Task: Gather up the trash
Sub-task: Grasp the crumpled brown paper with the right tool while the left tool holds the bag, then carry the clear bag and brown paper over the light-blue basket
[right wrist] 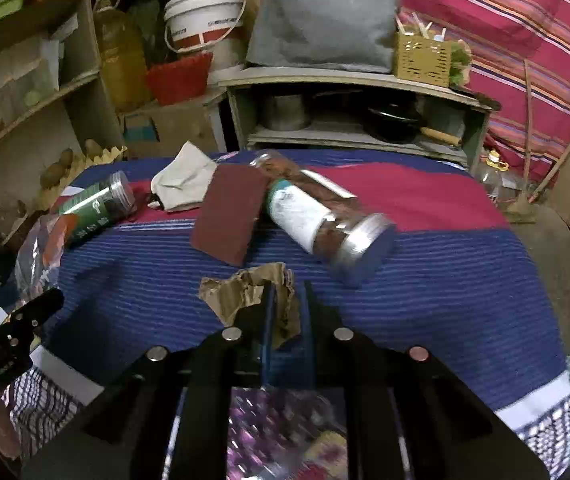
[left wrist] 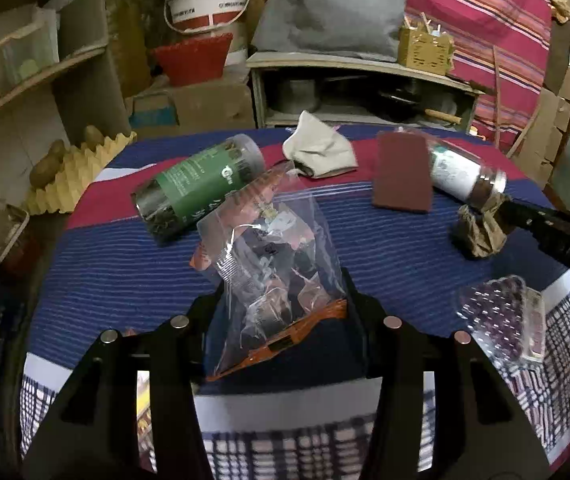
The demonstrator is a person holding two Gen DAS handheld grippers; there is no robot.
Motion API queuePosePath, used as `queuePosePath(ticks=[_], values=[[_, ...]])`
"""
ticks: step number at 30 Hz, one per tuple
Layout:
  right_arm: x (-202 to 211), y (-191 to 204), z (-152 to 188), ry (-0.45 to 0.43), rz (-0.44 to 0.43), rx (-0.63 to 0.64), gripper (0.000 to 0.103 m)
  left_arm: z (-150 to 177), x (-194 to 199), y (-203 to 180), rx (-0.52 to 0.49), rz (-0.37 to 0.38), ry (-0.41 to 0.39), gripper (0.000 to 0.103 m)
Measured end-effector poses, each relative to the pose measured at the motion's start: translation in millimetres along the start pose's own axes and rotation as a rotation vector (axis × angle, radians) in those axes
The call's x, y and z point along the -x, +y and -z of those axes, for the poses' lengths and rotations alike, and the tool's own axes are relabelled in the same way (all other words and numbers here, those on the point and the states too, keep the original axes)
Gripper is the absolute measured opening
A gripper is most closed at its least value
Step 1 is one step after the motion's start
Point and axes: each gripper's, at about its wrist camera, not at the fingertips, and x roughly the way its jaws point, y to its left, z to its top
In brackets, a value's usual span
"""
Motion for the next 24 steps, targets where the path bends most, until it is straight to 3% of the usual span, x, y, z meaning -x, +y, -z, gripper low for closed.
queuePosePath(ticks=[12, 24], values=[[64, -48, 18, -0.073, 0.053, 0.003, 0.013, 1, 37, -39, -0.058, 0.020, -0.047, 0.049], [165, -136, 60, -0.177, 0.153, -0.084, 0.013, 1, 68, -145, -0.145, 0.173, -0.124, 0.049]])
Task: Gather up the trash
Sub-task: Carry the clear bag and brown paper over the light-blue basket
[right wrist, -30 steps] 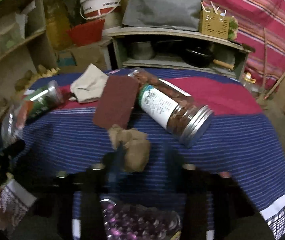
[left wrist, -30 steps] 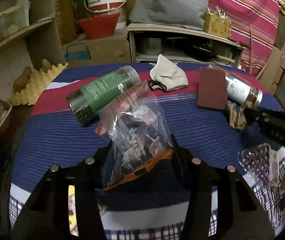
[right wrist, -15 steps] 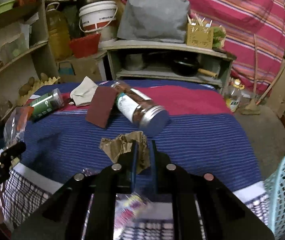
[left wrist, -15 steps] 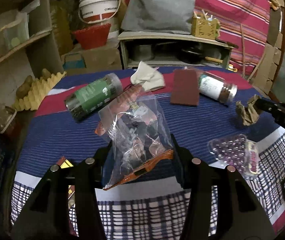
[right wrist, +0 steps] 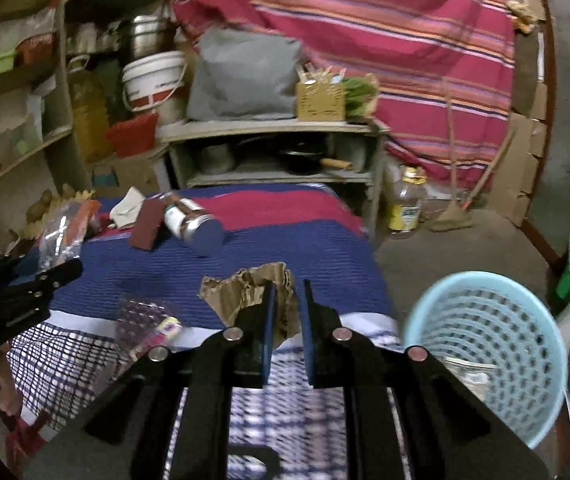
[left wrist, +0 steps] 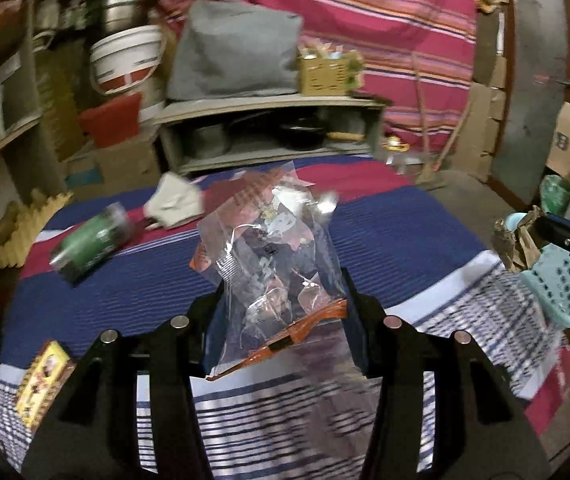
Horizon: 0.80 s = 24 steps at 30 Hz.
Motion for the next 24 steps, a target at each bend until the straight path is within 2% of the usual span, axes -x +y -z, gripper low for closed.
queuePosePath(ticks=[4, 10, 15, 24], values=[[30, -46, 7, -0.038, 0.054, -0.061, 0.013, -5, 1, -43, -0.041, 0.057, -0.024, 0.049], [51, -105, 24, -0.040, 0.130, -0.139, 0.013, -9, -4, -106, -0.092, 0.140, -0.025, 0.049], [56, -140, 38, -0.034, 0.187, -0.176, 0.013, -11, -8, -155, -0.151, 0.185, -0.029, 0.049], [54, -183, 55, -0.032, 0.226, -0.235, 0.013, -12, -20, -235, -0.246, 0.260, -0.042, 0.049]])
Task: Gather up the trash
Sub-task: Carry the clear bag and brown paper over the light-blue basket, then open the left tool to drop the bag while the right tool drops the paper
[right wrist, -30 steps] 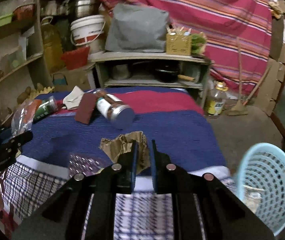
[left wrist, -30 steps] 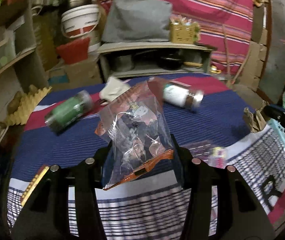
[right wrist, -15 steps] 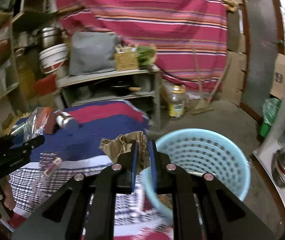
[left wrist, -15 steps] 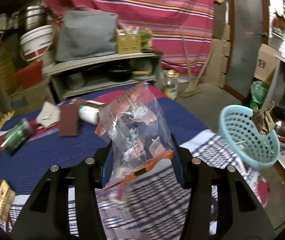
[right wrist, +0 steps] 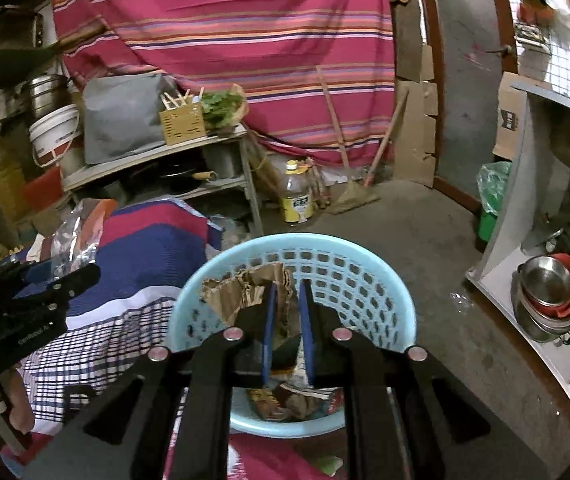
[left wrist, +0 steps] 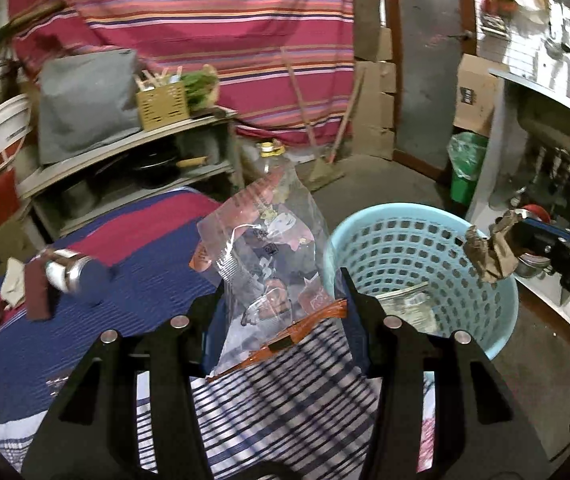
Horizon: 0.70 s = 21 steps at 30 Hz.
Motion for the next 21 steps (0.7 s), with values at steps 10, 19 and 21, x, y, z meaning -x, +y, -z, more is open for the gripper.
queuePosePath(ticks=[10, 19, 21], values=[[-22, -35, 2, 0.012, 0.019, -0.060, 0.013, -14, -35, -46, -0.038, 0.076, -0.008, 0.049], [-31, -48, 2, 0.019, 0.023, -0.073, 0.013, -23, -53, -63, -0.046, 0.093, -0.006, 0.057], [-31, -49, 2, 0.020, 0.023, -0.072, 0.013, -23, -54, -60, -0.032, 0.096, -0.003, 0.060]])
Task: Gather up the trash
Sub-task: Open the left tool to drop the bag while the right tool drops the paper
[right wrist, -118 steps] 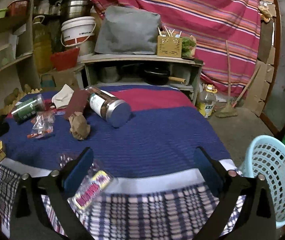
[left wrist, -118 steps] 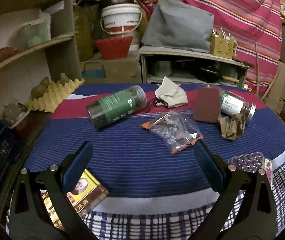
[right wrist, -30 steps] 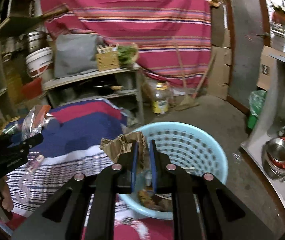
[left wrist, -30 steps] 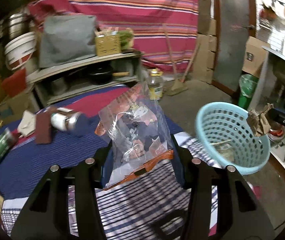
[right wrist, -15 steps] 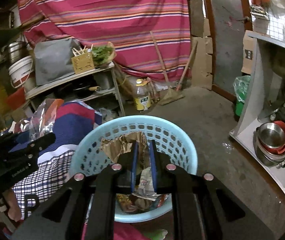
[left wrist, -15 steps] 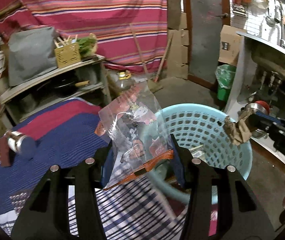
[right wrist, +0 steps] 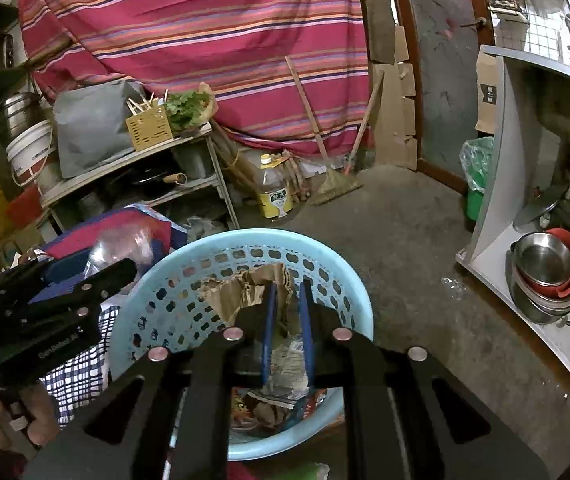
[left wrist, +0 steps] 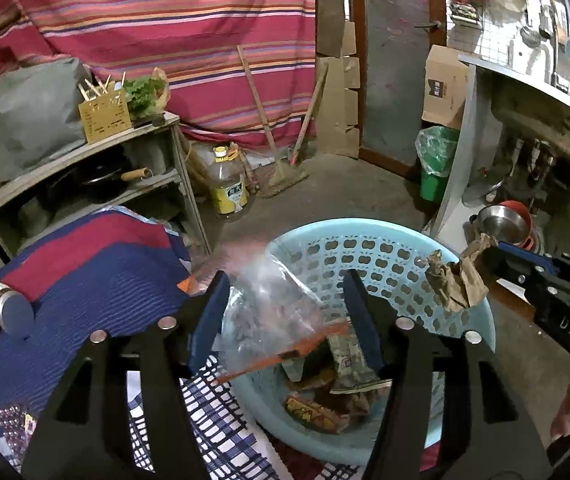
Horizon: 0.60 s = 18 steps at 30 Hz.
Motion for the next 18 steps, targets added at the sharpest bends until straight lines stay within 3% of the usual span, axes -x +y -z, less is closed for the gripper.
queuePosePath(ticks=[8, 18], values=[[-8, 7, 4, 0.021, -0.009, 0.015, 0.013, 2, 13, 22, 0.035, -0.058, -0.033, 0.081], [-24, 28, 7, 0.034, -0.007, 0.017, 0.013, 15, 44, 67, 0.062, -0.178, -0.065, 0.095]])
